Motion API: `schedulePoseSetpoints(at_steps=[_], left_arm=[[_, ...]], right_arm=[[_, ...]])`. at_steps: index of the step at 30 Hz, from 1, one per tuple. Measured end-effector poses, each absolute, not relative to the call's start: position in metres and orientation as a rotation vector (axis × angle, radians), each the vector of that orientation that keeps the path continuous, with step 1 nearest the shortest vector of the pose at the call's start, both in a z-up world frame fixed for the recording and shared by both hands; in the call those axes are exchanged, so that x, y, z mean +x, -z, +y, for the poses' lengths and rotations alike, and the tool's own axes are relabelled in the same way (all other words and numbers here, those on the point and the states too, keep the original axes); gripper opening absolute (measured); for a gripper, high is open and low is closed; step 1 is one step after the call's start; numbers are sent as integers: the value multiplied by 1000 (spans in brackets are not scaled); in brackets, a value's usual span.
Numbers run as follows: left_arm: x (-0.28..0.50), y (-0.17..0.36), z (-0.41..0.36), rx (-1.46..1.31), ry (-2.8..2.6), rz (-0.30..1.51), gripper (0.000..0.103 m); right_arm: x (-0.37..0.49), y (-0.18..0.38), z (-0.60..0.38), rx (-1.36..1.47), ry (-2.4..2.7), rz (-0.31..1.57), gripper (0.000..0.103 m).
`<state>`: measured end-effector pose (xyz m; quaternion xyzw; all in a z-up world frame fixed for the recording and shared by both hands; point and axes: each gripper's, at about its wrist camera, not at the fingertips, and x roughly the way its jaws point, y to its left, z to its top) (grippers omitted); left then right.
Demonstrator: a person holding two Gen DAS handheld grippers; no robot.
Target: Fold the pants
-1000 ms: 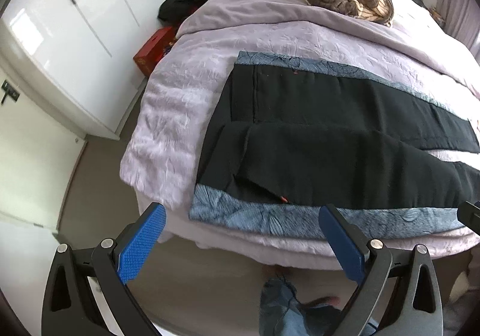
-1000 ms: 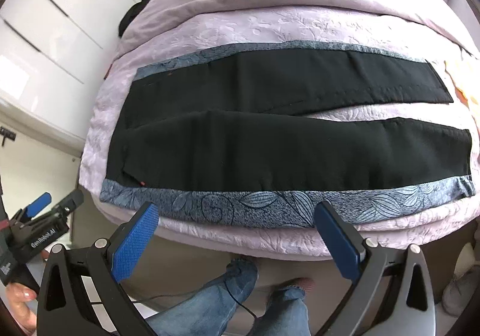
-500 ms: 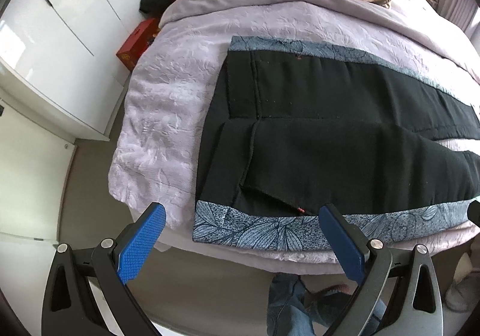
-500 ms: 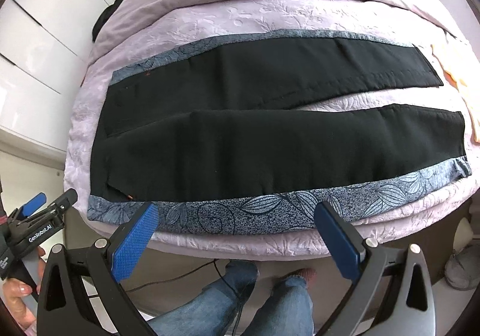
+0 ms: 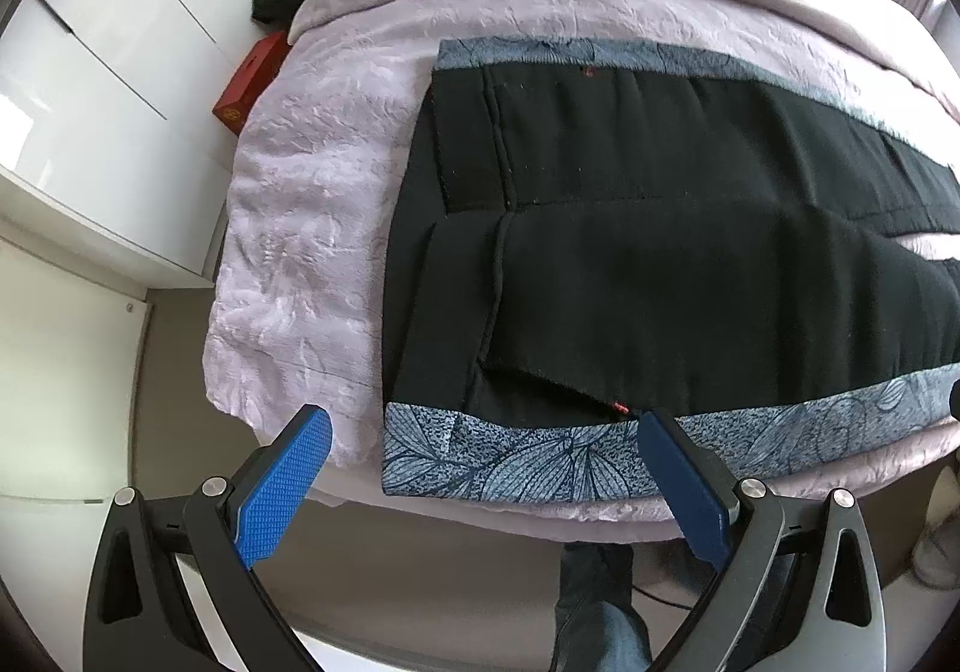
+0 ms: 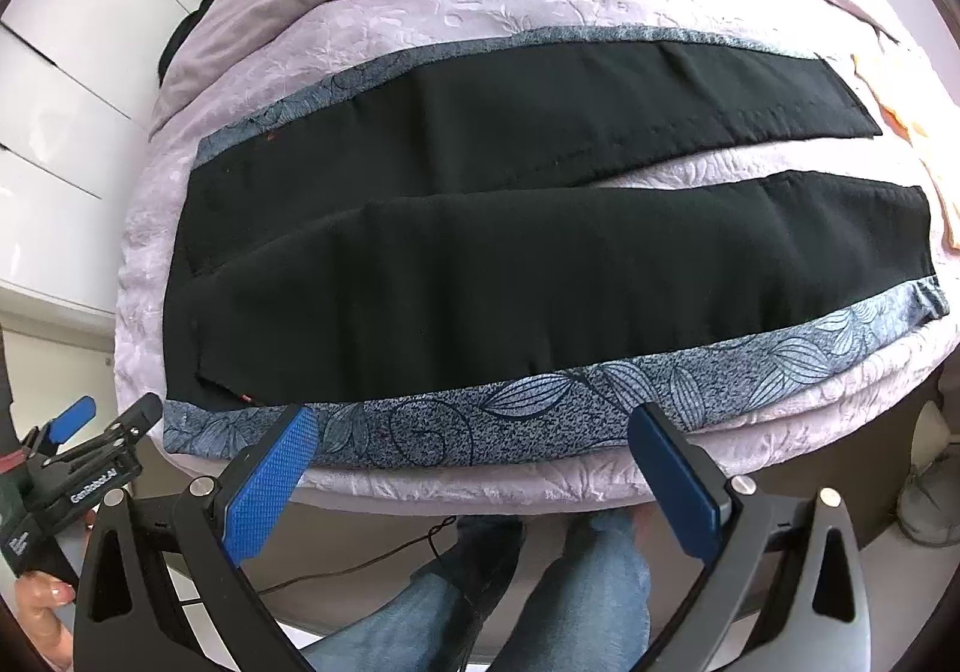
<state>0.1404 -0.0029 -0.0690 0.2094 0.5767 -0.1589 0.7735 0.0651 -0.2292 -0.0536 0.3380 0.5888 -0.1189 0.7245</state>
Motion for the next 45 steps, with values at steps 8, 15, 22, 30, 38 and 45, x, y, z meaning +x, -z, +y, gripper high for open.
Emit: schedulePoseSetpoints(at_steps=[8, 15, 22, 30, 38, 45], left_arm=[[136, 89, -14, 488, 323, 1291, 102], [135, 101, -18, 443, 277, 1340, 102], [144, 113, -20, 428, 233, 1365, 102], [150, 117, -20, 417, 236, 1372, 102], [144, 121, -16, 423, 240, 1362, 102], [144, 121, 3, 272, 321, 1359, 102]], right_arm=[[66, 72, -229, 757, 235, 1336, 103], [77, 86, -233, 741, 182, 1356, 103], [92, 96, -231, 715, 101, 1369, 103], [98, 102, -231, 742, 76, 1360, 103], [93, 106, -229, 790, 50, 1331, 103], [84, 111, -221, 998, -163, 1197, 103]])
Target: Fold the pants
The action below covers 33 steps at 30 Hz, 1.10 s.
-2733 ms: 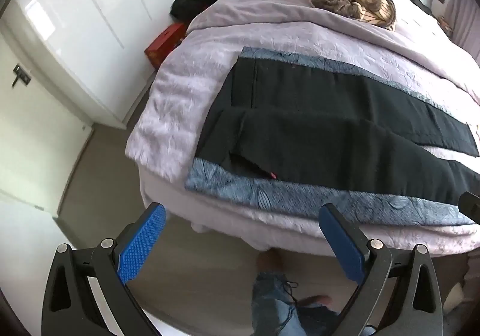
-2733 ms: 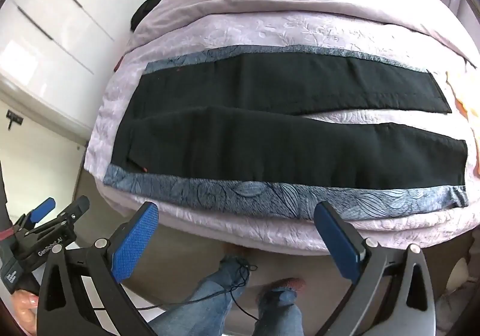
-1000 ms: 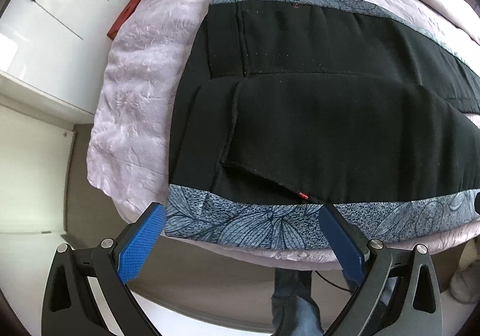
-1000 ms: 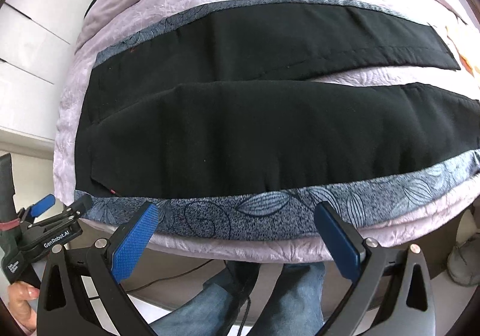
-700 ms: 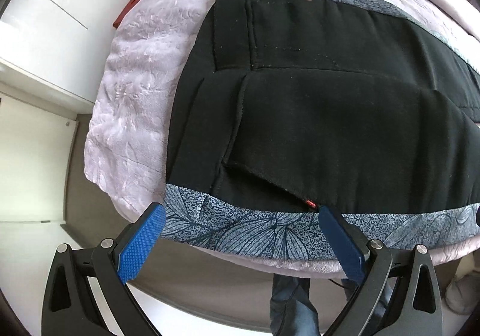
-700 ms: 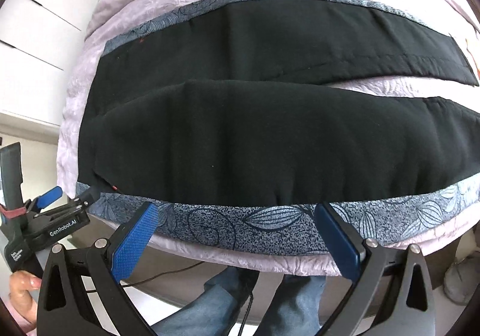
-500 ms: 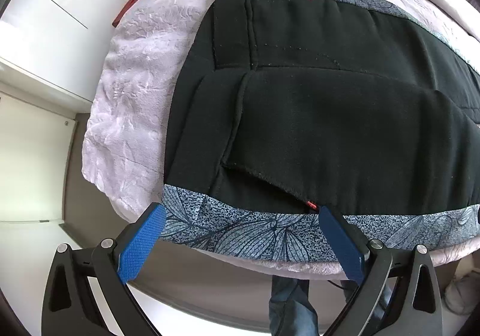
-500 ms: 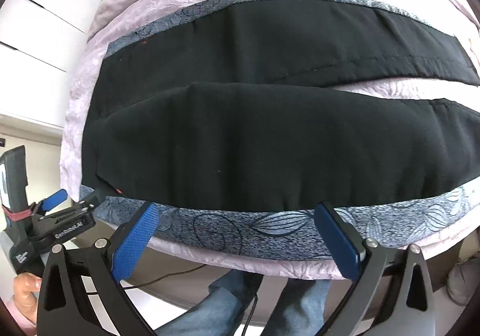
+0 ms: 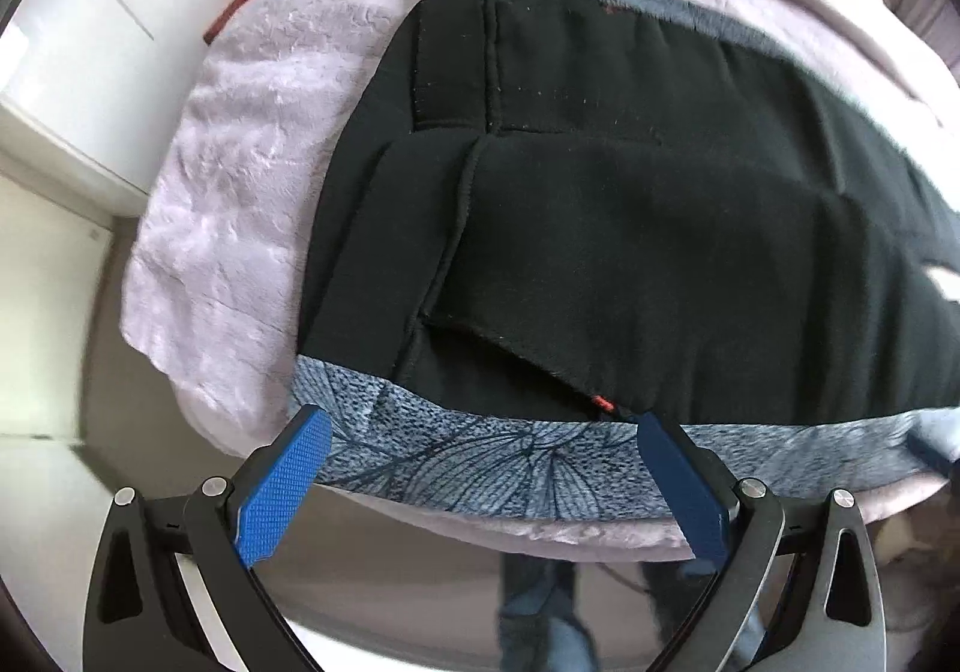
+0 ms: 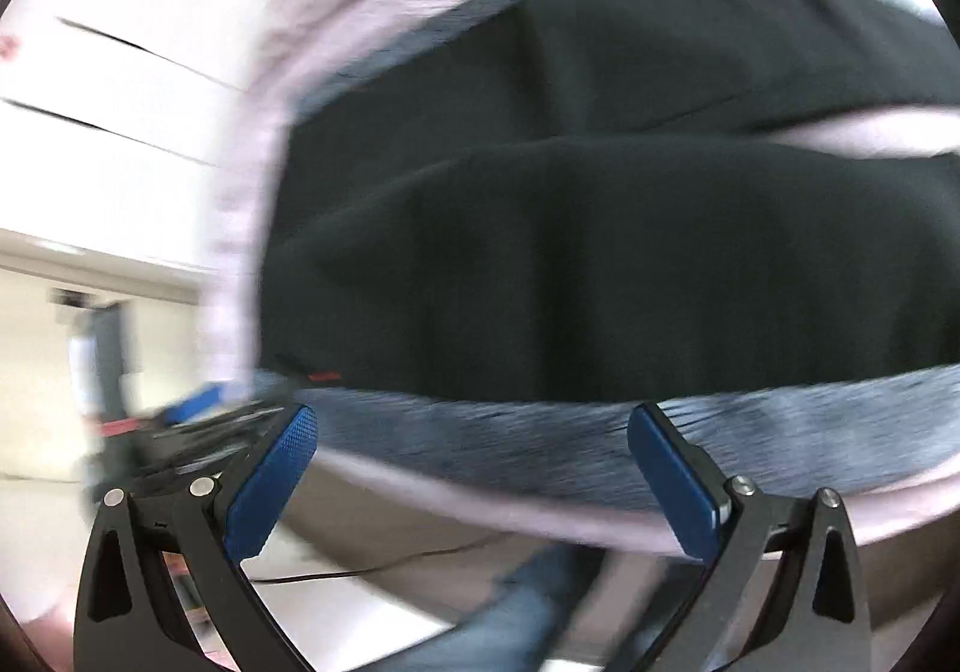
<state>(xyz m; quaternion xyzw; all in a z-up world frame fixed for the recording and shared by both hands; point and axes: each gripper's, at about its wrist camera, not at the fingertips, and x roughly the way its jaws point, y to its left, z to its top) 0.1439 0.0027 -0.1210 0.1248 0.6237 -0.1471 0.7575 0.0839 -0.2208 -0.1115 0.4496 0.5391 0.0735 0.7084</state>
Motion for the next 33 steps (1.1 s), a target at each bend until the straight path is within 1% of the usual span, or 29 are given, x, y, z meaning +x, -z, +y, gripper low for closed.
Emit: schedulePoseSetpoints(at_steps=[2, 3, 4, 8, 14, 16, 21, 24, 25, 26, 28, 29, 30, 31, 32, 33], left_arm=[[145, 122, 14, 202, 361, 1371, 102], [146, 123, 20, 161, 390, 1381, 102], [145, 123, 22, 139, 402, 1385, 99], [140, 122, 37, 60, 457, 1397, 99], [125, 132, 52, 7, 483, 1437, 99], [120, 138, 56, -37, 485, 1460, 99], [116, 148, 47, -275, 499, 1547, 99], [122, 146, 29, -369, 493, 1531, 99], [127, 144, 29, -393, 474, 1509, 96], [135, 143, 32, -424, 449, 1490, 90], [149, 145, 40, -462, 405, 1491, 64], [155, 148, 45, -480, 389, 1496, 56], [158, 151, 49, -485, 384, 1498, 40], [159, 155, 52, -481, 385, 1498, 28], [159, 158, 55, -470, 385, 1497, 24], [158, 159, 59, -466, 390, 1498, 24]], right_arm=[[79, 120, -212, 1086, -253, 1176, 92], [76, 126, -207, 1114, -283, 1185, 74], [73, 136, -200, 1140, -306, 1206, 66], [64, 175, -185, 1240, -315, 1247, 66], [63, 201, -193, 1348, -301, 1182, 66], [72, 194, -199, 1359, -313, 1125, 66], [93, 159, -210, 1333, -355, 1014, 66], [93, 147, -217, 1342, -364, 980, 66], [93, 143, -219, 1340, -369, 971, 66], [90, 139, -222, 1332, -375, 966, 66], [89, 136, -224, 1312, -385, 969, 66], [86, 137, -225, 1308, -386, 976, 66], [82, 139, -224, 1305, -380, 987, 66], [75, 146, -226, 1309, -359, 1006, 66], [71, 152, -228, 1319, -337, 1021, 66], [65, 162, -231, 1338, -304, 1037, 66]])
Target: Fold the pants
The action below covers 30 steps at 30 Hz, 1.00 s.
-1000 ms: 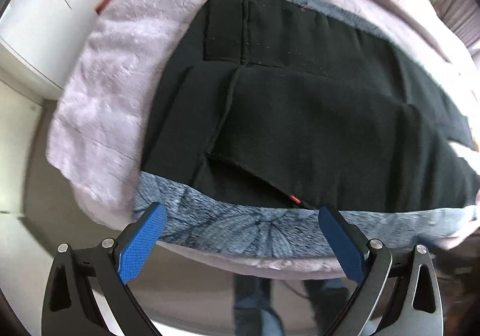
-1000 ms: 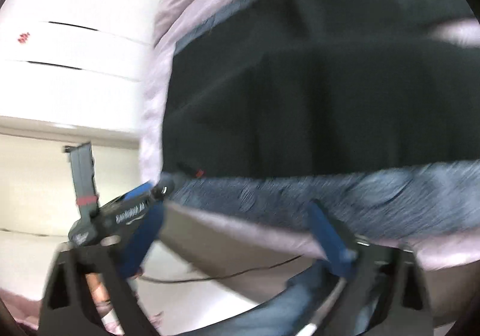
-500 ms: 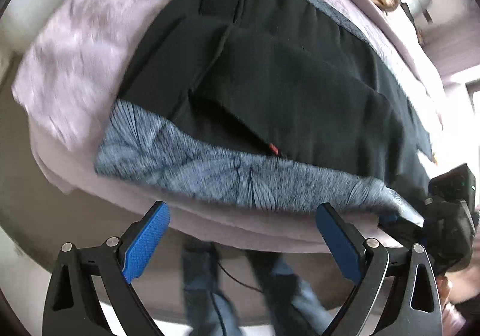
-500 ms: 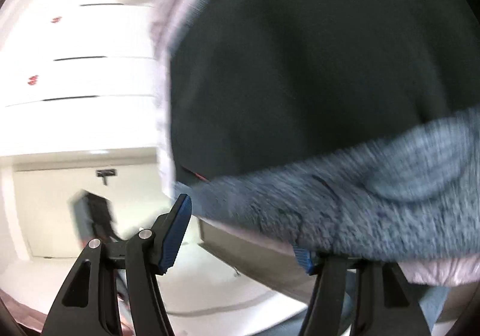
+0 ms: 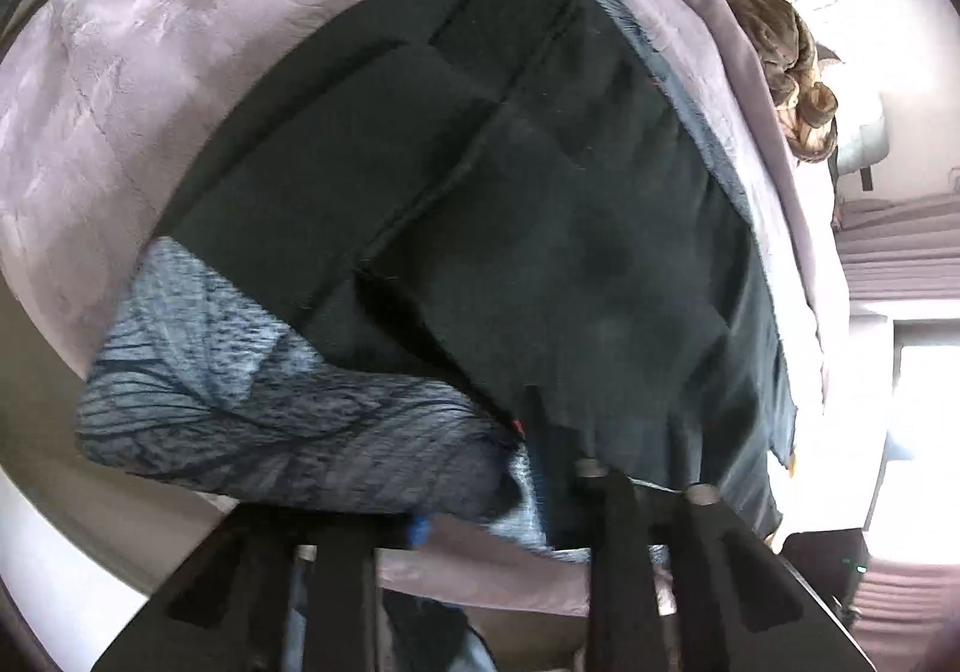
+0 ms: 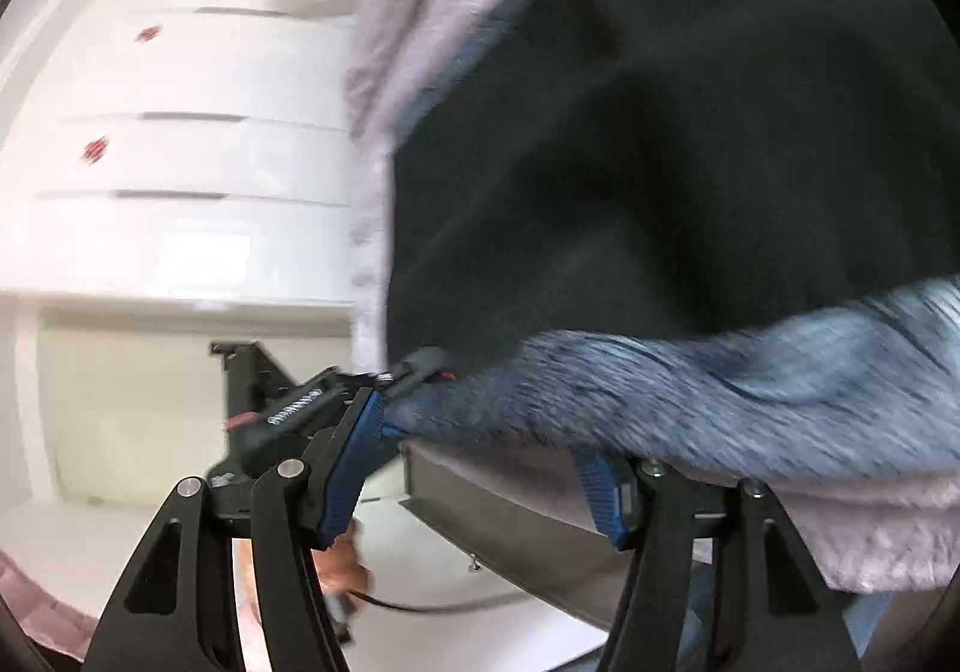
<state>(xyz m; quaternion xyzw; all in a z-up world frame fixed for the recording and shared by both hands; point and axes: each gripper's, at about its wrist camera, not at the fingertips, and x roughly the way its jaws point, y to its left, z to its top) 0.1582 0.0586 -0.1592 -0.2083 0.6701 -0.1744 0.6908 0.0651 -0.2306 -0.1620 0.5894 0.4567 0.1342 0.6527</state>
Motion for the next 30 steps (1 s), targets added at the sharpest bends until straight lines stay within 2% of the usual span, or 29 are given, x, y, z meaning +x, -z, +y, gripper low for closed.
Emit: schedulePoseSetpoints(at_steps=[2, 3, 4, 6, 9, 13, 15, 16, 17, 19, 20, 24, 30], left_arm=[[155, 157, 65, -459, 407, 1495, 24], [154, 154, 65, -432, 418, 1489, 24], [152, 149, 65, -408, 427, 1482, 24], [152, 142, 55, -369, 435, 1473, 24], [162, 125, 49, -346, 437, 1450, 24], [169, 112, 41, -295, 440, 1439, 24], [170, 114, 39, -301, 414, 1447, 24], [169, 116, 39, -300, 404, 1453, 24], [167, 118, 40, -297, 395, 1461, 24], [166, 121, 41, -296, 387, 1474, 24], [166, 121, 42, -296, 389, 1480, 24], [169, 111, 37, -253, 420, 1471, 24], [170, 108, 36, -239, 444, 1462, 24]], right_arm=[[47, 185, -245, 1427, -218, 1050, 66], [37, 196, -251, 1494, -182, 1034, 58], [25, 207, -259, 1590, -146, 998, 34], [1, 227, -273, 1752, -31, 917, 7], [-23, 226, -291, 1829, 56, 808, 3], [-15, 195, -318, 1704, 25, 800, 3], [-11, 192, -322, 1683, -17, 851, 3], [-10, 188, -320, 1660, -31, 908, 7], [-11, 187, -315, 1632, -51, 980, 13], [-13, 190, -307, 1621, -79, 1046, 56], [-13, 194, -299, 1636, -93, 1068, 62], [-11, 219, -281, 1727, -105, 1098, 62], [-16, 224, -288, 1804, -98, 943, 58]])
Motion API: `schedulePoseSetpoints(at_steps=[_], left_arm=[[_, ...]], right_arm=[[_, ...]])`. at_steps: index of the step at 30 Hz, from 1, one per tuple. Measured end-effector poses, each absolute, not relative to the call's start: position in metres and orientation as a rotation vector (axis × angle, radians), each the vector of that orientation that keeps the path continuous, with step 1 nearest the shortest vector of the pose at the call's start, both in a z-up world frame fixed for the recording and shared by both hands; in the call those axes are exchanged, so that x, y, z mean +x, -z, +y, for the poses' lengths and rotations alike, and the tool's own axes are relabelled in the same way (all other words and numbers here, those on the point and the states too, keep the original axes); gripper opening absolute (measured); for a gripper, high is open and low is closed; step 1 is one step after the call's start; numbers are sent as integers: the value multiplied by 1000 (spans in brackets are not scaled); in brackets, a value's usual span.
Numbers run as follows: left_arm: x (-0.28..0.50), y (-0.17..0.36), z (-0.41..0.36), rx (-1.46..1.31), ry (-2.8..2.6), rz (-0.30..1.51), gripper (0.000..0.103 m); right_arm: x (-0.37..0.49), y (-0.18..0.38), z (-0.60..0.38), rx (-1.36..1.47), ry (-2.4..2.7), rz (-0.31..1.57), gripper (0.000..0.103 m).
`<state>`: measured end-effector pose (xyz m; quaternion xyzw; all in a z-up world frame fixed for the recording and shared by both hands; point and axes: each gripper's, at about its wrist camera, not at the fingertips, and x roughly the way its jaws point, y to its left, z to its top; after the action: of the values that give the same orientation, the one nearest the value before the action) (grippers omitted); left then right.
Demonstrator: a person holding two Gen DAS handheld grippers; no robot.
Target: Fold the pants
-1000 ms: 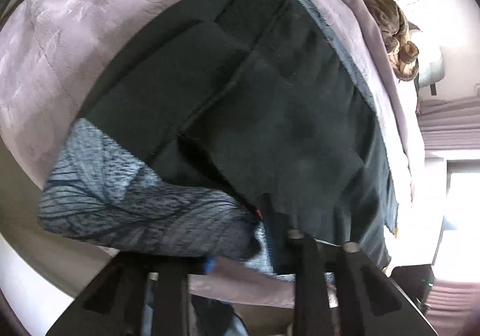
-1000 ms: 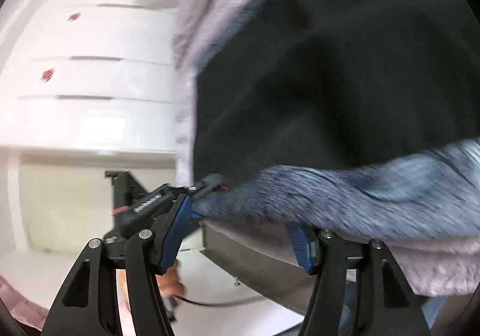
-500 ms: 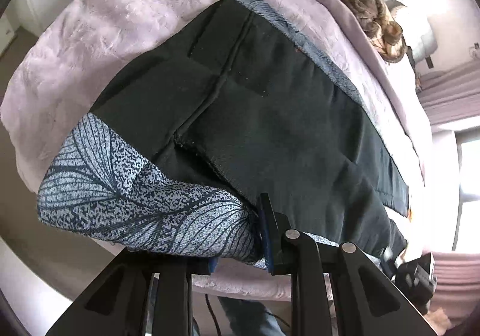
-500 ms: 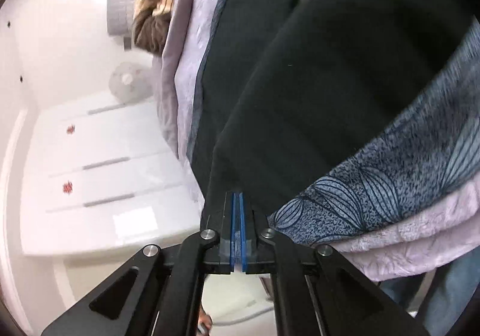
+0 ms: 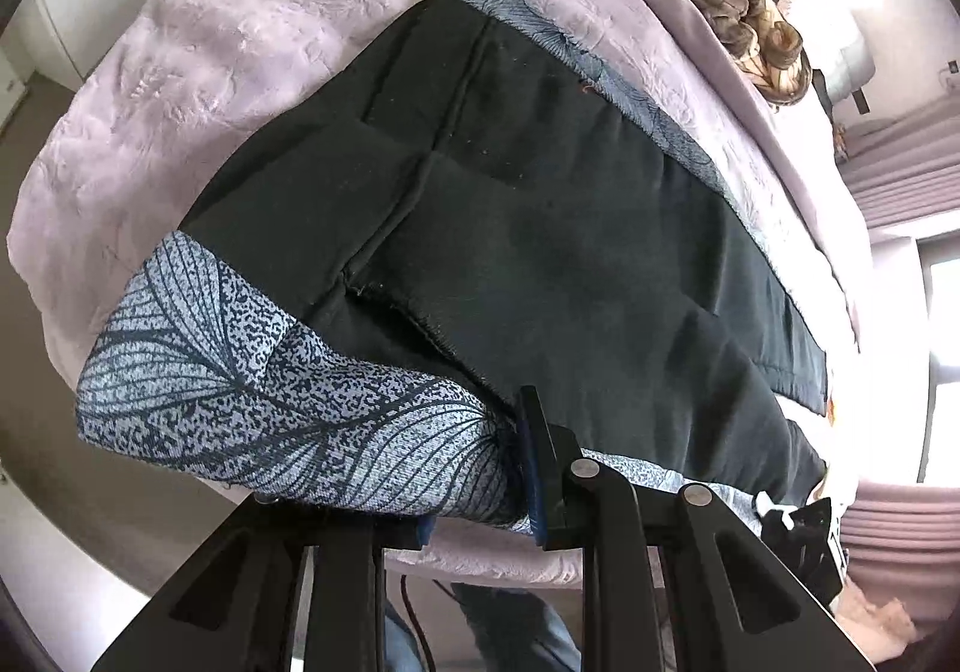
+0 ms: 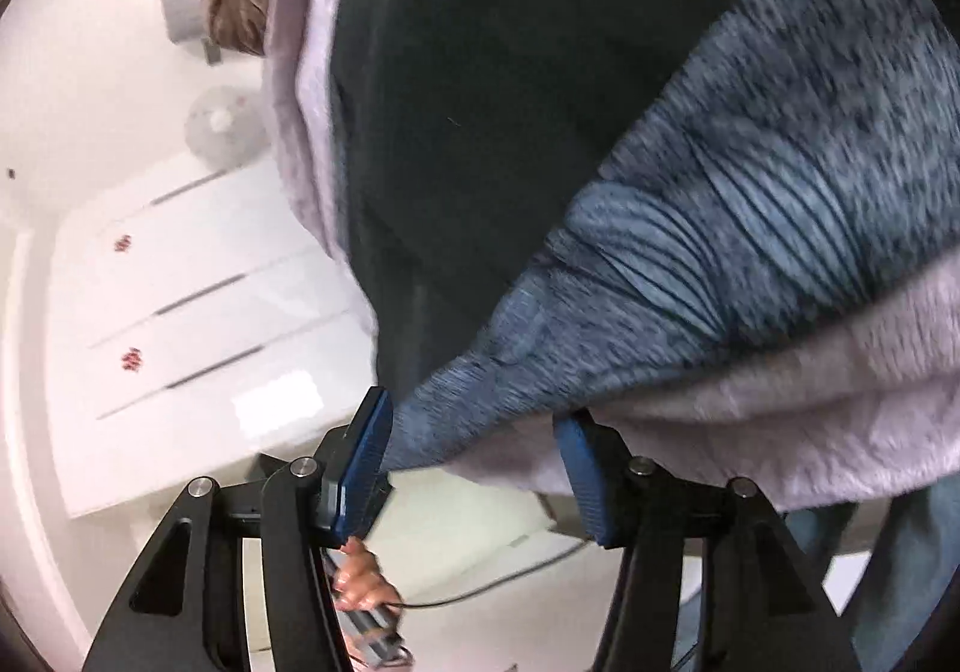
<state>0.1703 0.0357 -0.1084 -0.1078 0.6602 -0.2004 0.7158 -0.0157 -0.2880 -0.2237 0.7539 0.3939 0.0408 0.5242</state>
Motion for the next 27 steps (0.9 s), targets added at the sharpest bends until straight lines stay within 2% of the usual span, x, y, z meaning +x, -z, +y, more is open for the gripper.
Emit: schedulePoseSetpoints(at_steps=[3, 5, 6, 7, 13, 21, 23, 24, 25, 27], left_arm=[[170, 114, 37, -245, 445, 1471, 24], [169, 116, 38, -240, 441, 1475, 24], [169, 116, 38, -240, 439, 1475, 24], [169, 113, 38, -242, 438, 1470, 24], [181, 83, 26, -207, 493, 1397, 24], [242, 49, -21, -164, 556, 1245, 24], [264, 50, -35, -136, 546, 1209, 34], [273, 52, -39, -118, 519, 1186, 50], [284, 54, -43, -103, 486, 1160, 60], [311, 65, -47, -108, 458, 1143, 60]], right_arm=[[-14, 229, -290, 1822, -82, 938, 56], [-12, 236, -288, 1848, -32, 955, 40], [-14, 237, -287, 1840, 7, 964, 10], [-15, 232, -289, 1804, 54, 981, 4], [16, 167, -309, 1454, 14, 1000, 4], [94, 114, -357, 1210, -86, 978, 4], [121, 112, -370, 1137, -106, 1001, 4], [132, 111, -376, 1105, -114, 1012, 4], [149, 111, -378, 1073, -119, 1025, 4], [179, 120, -385, 1036, -128, 1055, 4]])
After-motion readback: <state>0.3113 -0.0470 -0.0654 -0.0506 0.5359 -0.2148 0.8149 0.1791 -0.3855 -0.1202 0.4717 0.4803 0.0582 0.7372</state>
